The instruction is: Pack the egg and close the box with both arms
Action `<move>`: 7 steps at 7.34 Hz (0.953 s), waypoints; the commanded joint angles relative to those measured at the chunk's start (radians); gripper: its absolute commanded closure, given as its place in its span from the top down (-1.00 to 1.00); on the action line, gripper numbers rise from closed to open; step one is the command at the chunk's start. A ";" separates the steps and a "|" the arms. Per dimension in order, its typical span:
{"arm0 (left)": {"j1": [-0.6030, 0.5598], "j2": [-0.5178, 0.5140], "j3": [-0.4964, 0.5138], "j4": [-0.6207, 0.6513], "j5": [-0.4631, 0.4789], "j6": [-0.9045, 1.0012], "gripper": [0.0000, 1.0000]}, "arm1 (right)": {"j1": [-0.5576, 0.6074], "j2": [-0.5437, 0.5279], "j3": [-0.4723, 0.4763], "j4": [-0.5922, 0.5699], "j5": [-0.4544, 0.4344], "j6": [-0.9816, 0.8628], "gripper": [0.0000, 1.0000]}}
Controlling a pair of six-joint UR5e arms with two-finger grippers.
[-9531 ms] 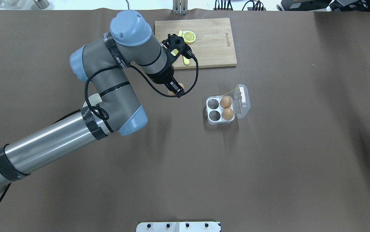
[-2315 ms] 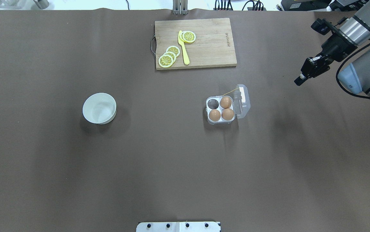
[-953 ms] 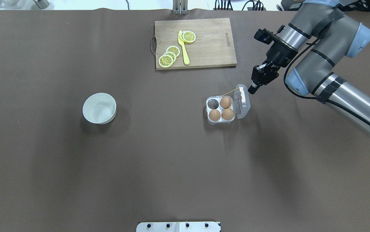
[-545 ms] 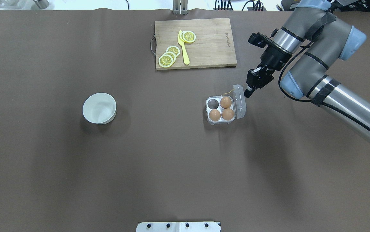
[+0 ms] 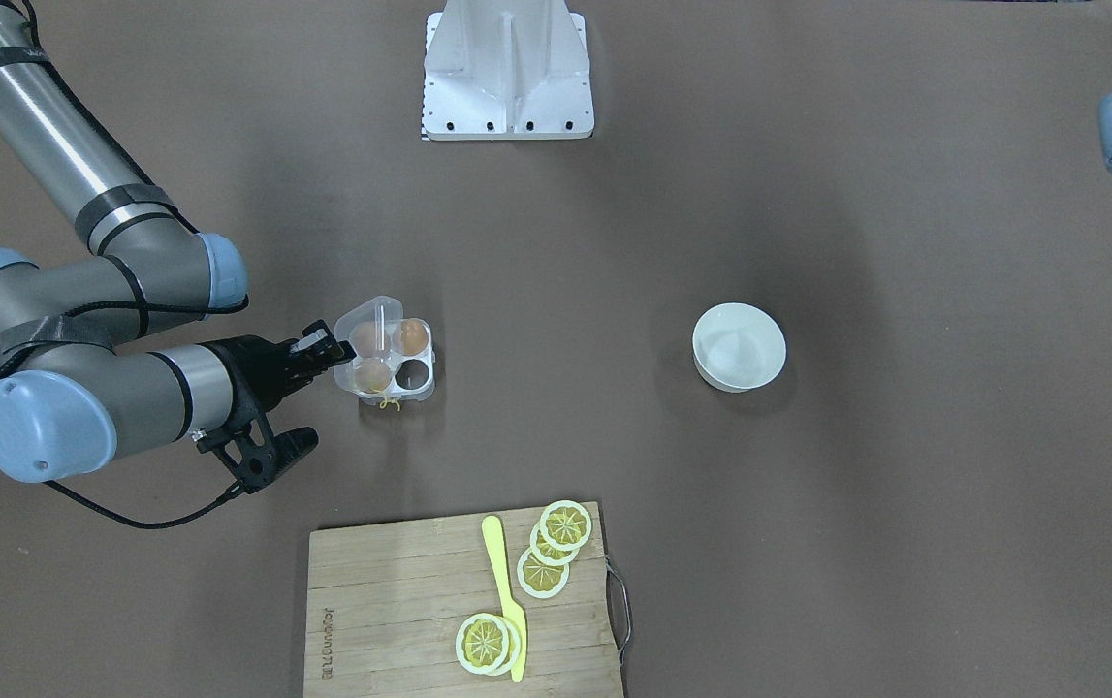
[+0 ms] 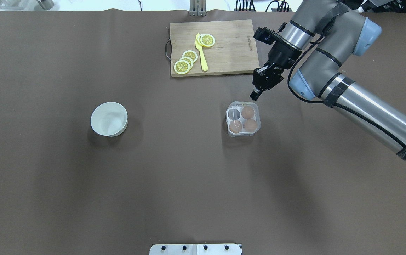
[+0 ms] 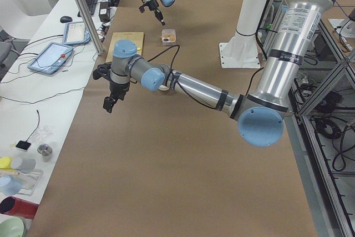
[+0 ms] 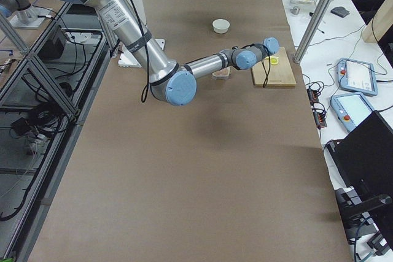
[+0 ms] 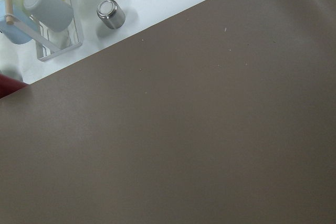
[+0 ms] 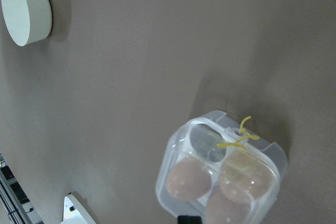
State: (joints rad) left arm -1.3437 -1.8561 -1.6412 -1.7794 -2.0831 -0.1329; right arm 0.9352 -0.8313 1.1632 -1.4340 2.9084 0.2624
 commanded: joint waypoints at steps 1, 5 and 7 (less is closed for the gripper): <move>0.000 0.000 0.000 0.000 0.000 -0.001 0.93 | -0.001 0.030 -0.004 0.001 -0.001 0.017 -1.00; 0.000 0.002 0.009 0.000 0.000 0.001 0.93 | 0.155 0.002 -0.004 -0.006 -0.083 0.037 -0.09; -0.002 0.008 0.020 0.000 -0.002 0.004 0.93 | 0.230 -0.070 0.003 0.009 -0.207 0.035 0.27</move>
State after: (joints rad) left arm -1.3447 -1.8527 -1.6263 -1.7801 -2.0835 -0.1307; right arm 1.1160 -0.8611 1.1640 -1.4304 2.7646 0.2929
